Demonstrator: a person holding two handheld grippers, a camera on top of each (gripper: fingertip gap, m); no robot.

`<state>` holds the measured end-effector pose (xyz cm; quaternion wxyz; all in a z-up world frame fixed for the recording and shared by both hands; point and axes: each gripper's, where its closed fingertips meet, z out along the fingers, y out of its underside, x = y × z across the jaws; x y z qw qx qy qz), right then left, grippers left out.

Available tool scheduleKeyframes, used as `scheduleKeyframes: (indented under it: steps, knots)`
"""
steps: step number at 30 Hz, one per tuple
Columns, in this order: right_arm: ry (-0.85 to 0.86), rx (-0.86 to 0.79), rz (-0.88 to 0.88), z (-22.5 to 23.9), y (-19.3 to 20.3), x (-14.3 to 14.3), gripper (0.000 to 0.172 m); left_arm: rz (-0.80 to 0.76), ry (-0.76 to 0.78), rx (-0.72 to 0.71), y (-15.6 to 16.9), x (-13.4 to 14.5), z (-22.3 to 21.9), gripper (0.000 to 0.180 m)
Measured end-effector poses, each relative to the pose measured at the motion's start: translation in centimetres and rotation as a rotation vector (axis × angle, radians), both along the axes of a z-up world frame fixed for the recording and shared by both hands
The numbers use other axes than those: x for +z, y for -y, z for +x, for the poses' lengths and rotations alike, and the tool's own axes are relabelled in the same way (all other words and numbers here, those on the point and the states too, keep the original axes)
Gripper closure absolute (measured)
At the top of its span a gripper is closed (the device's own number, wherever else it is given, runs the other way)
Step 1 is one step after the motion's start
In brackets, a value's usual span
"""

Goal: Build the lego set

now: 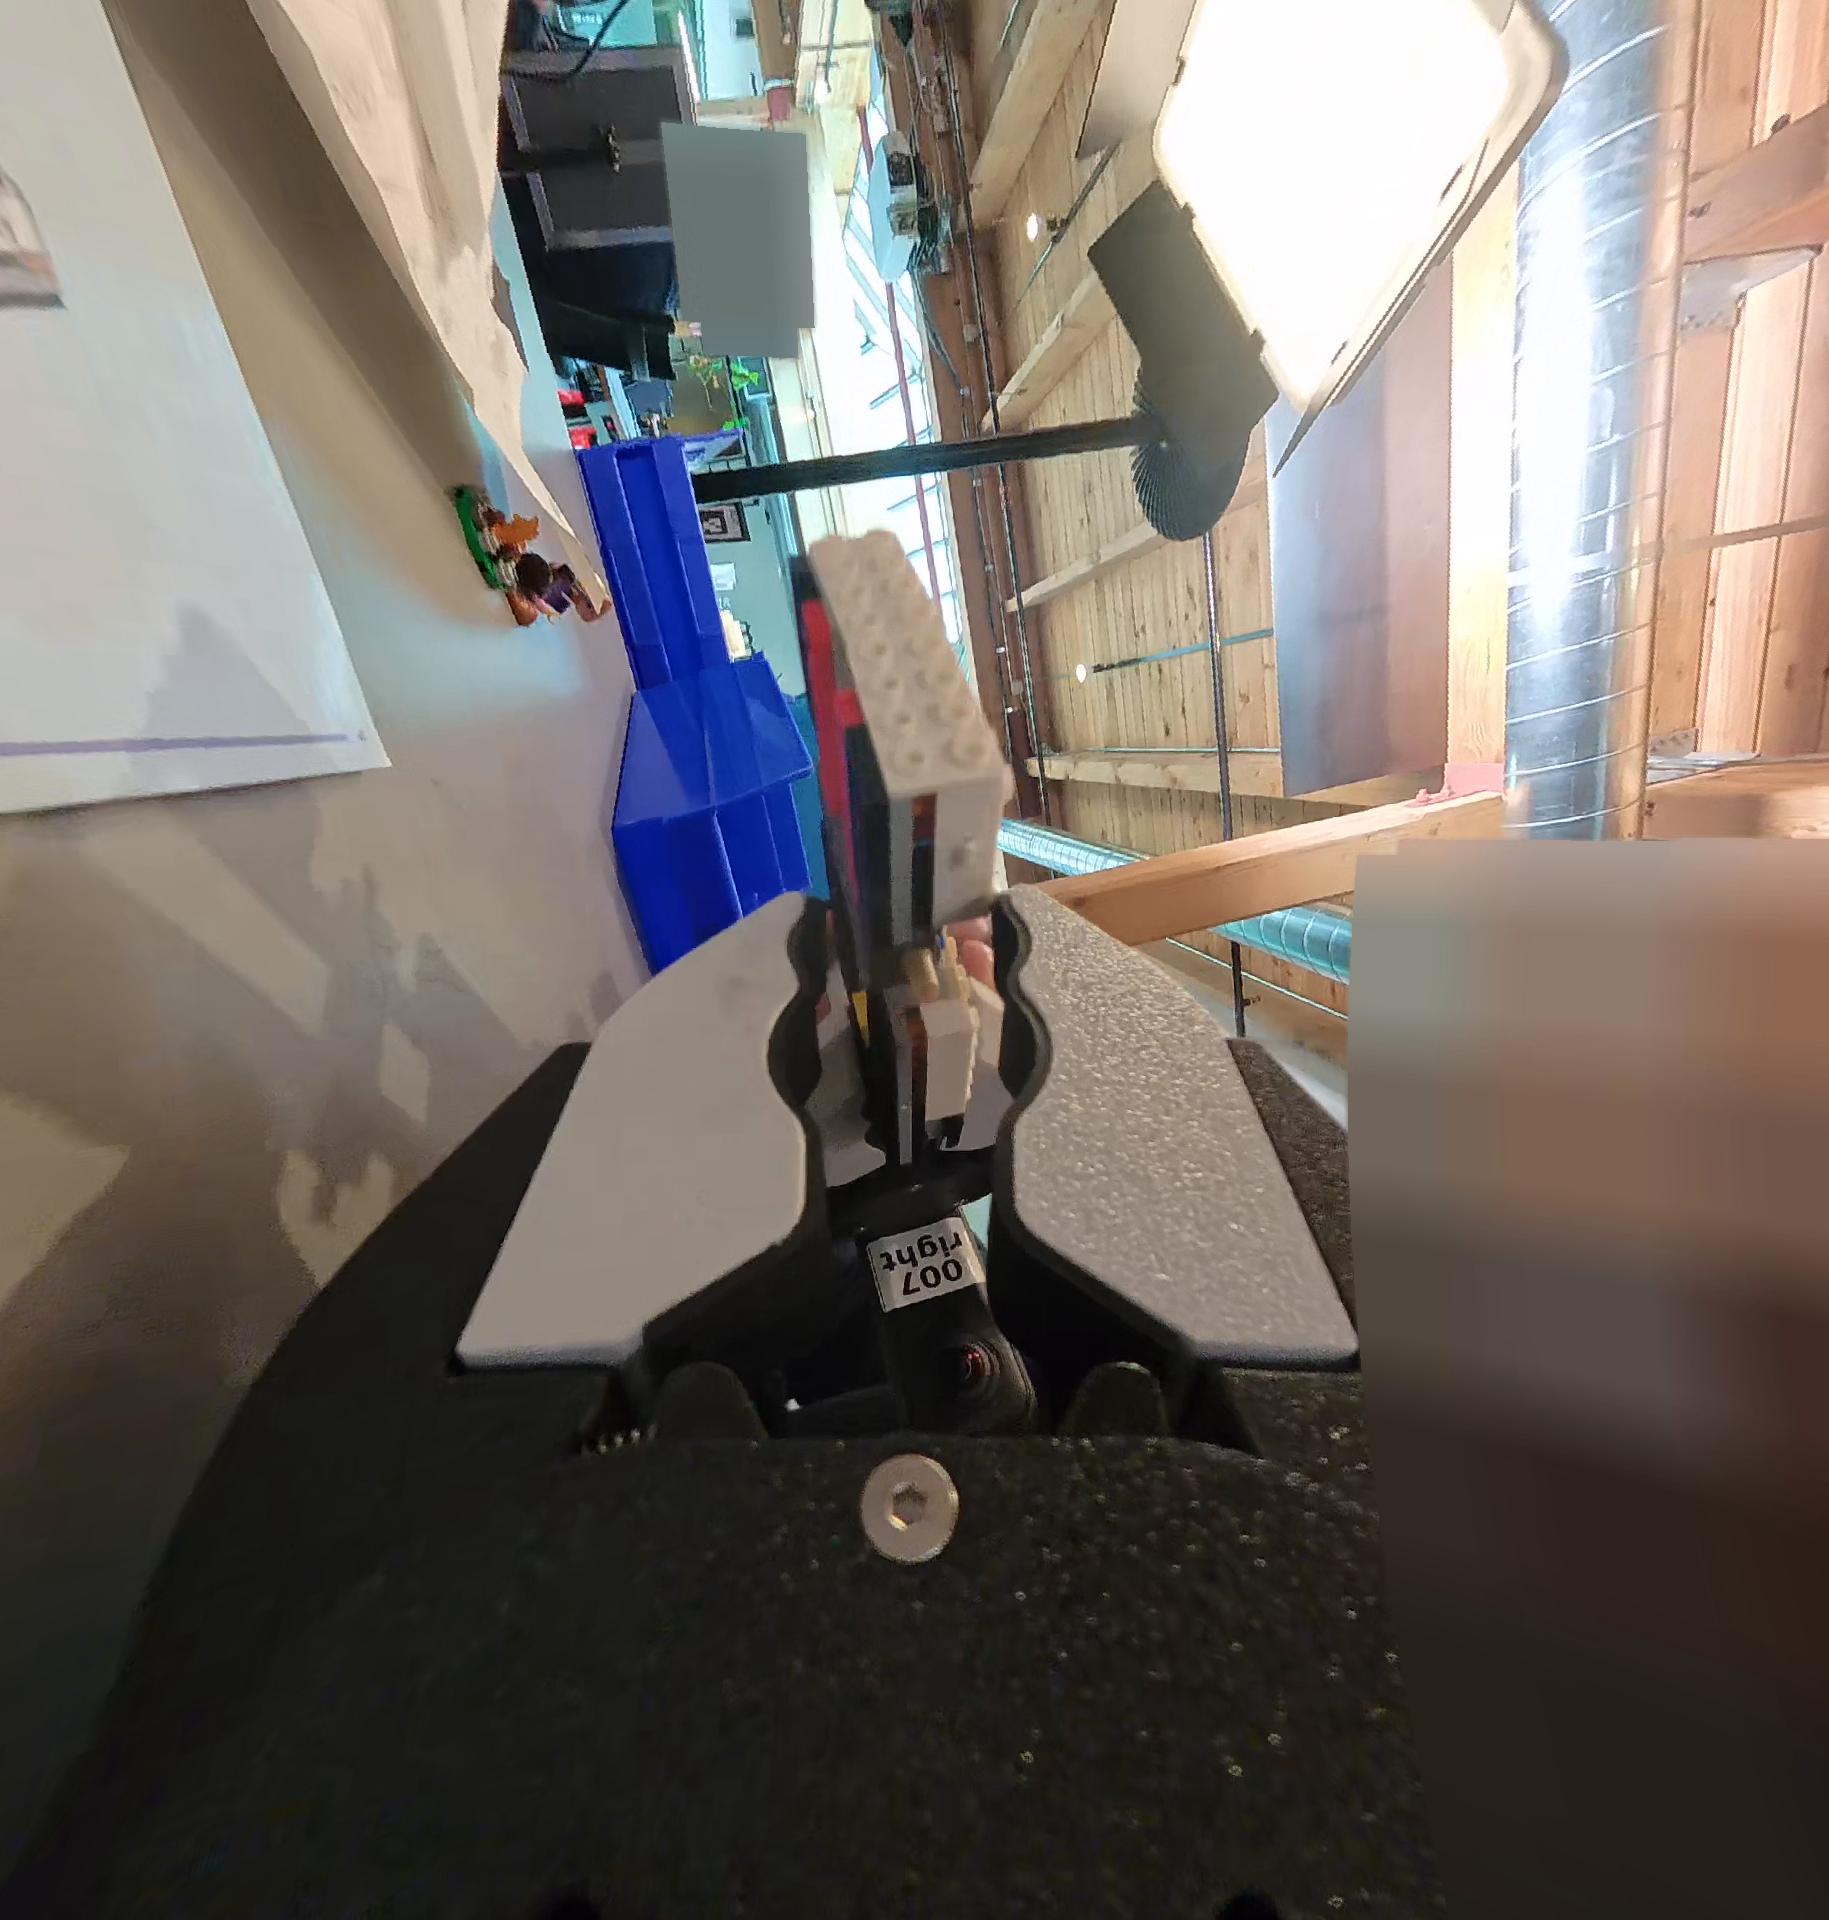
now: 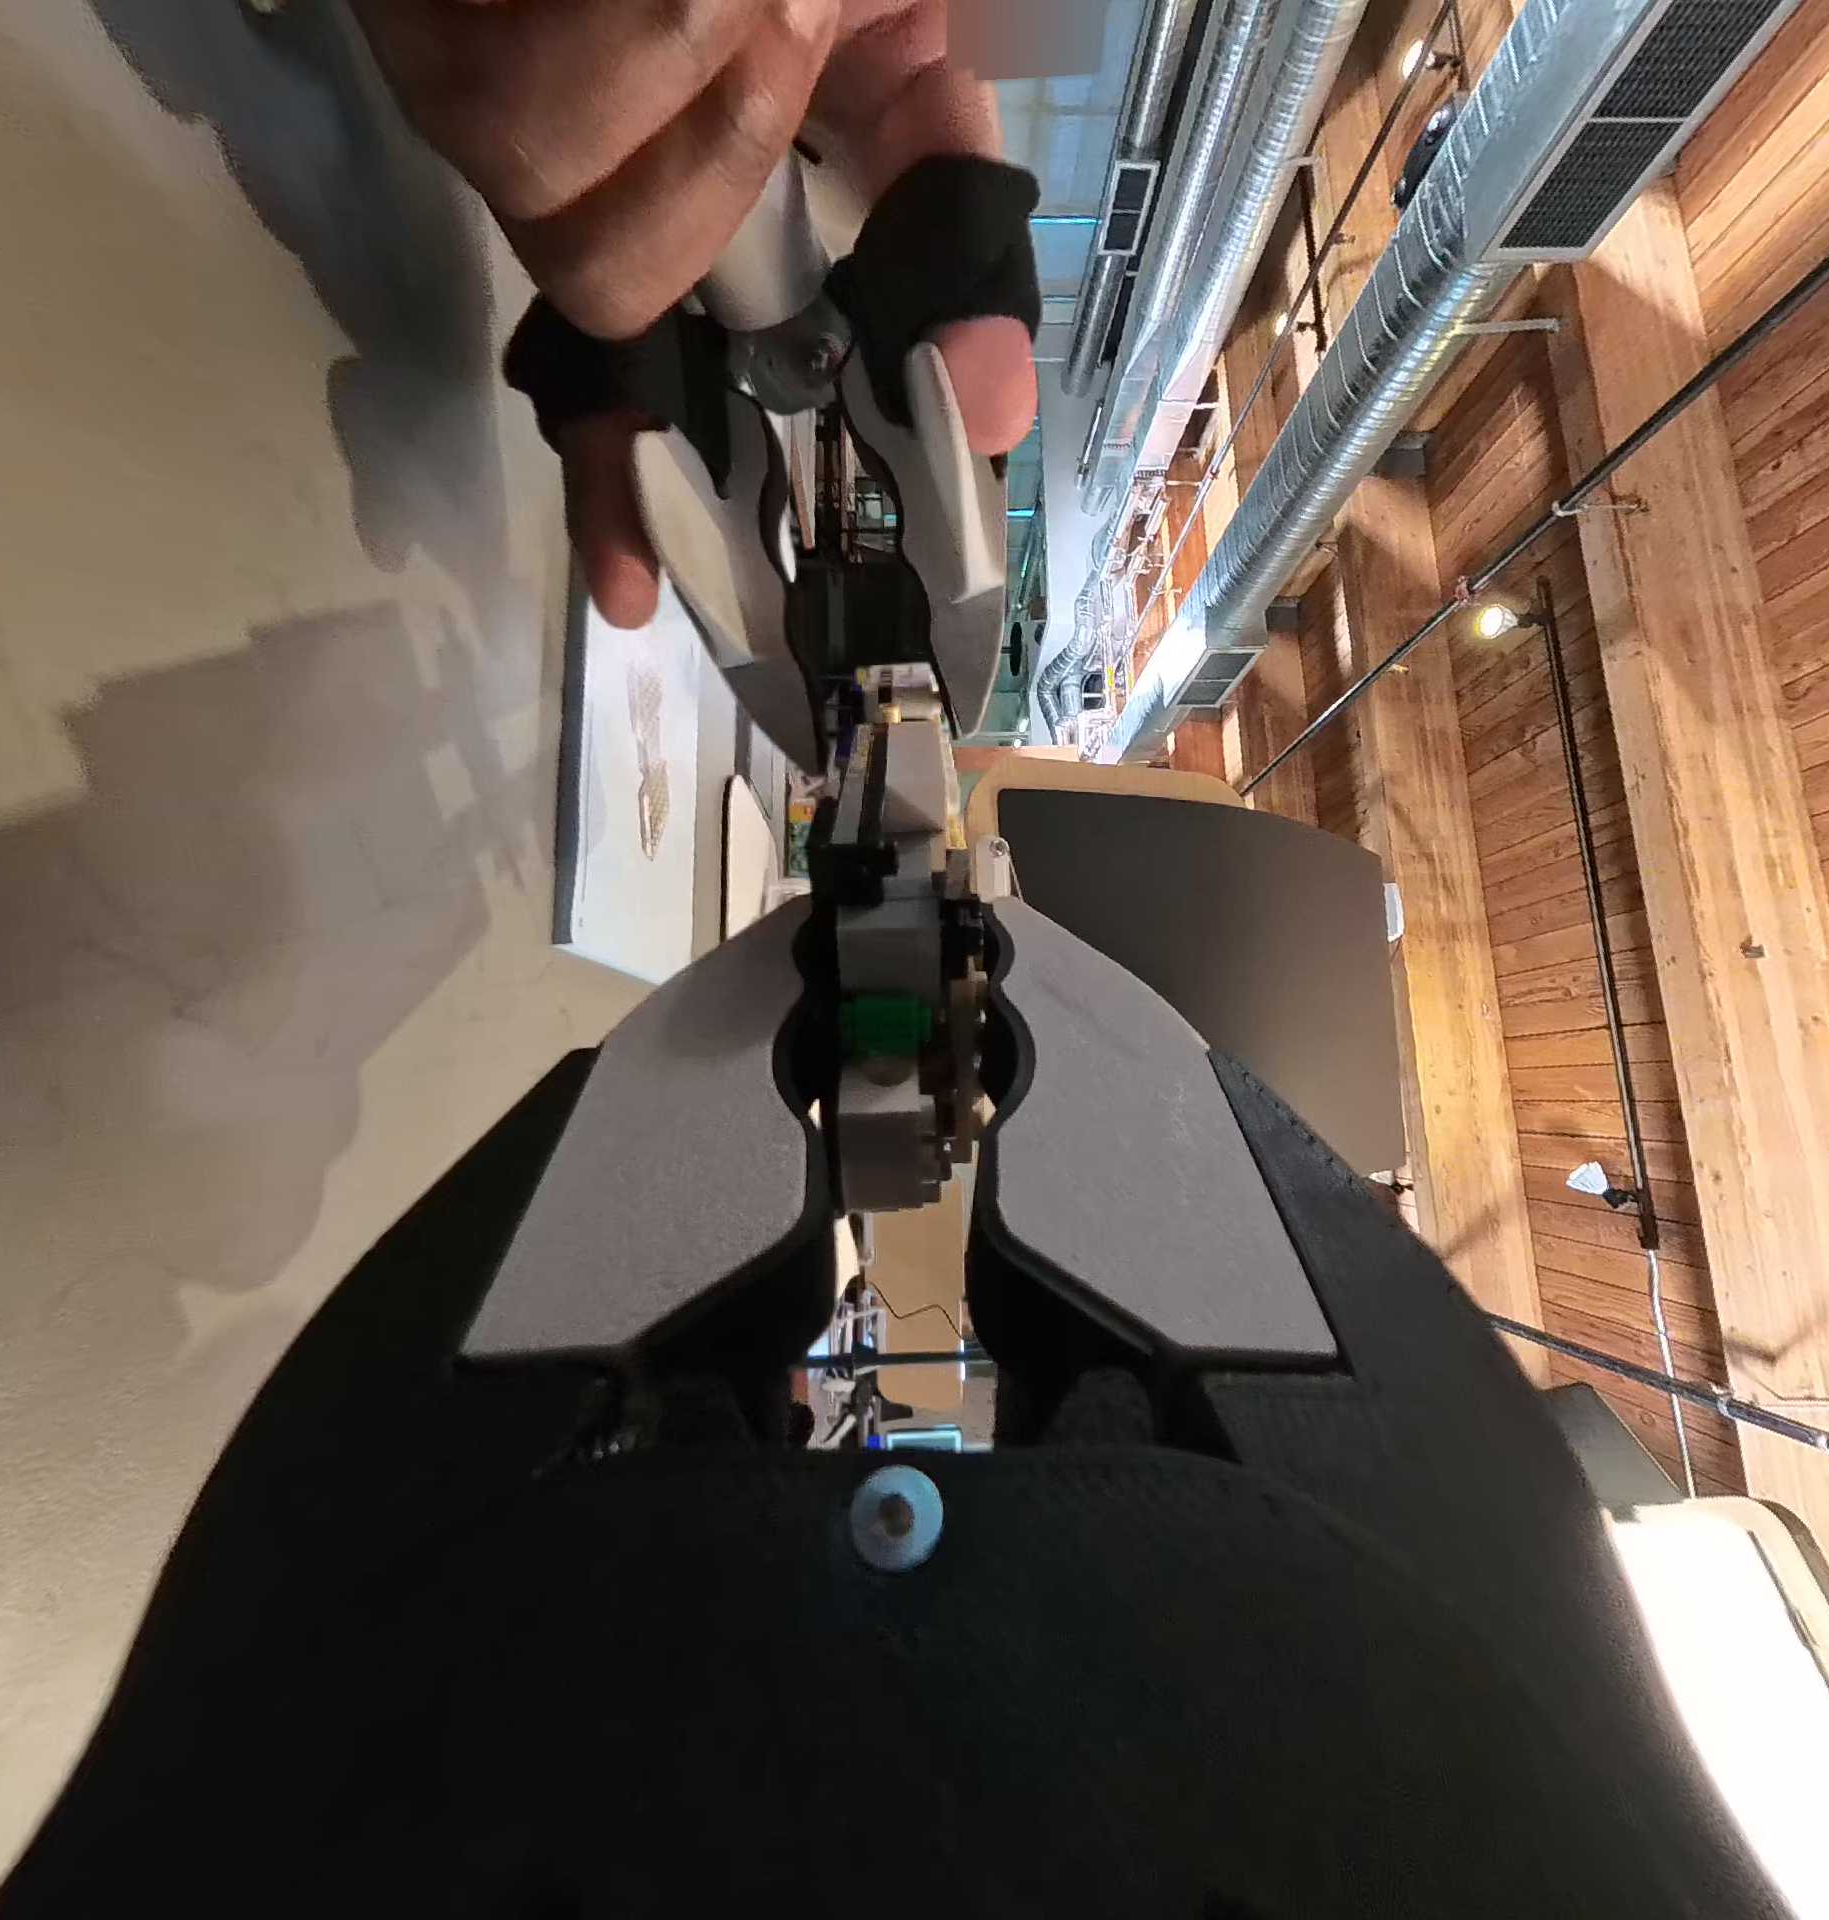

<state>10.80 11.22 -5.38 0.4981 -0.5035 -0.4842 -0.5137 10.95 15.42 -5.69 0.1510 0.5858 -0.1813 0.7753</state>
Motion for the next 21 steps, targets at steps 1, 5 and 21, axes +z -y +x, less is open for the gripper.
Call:
scheduleKeyframes:
  steps: [1, 5, 21]
  knots:
    - [0.004, -0.010, 0.008, 0.1, 0.0, 0.1, 0.146, 0.001, -0.007, -0.010, 0.4, -0.2, 0.1, 0.147]
    - [0.018, -0.056, 0.033, 0.6, -0.2, 0.4, 0.146, 0.032, -0.025, -0.042, 1.9, -0.6, 0.1, 0.142]
    - [0.135, -0.085, 0.032, -0.2, -0.7, -0.5, 0.146, 0.214, -0.105, -0.049, 3.1, -0.5, -0.1, 0.136]
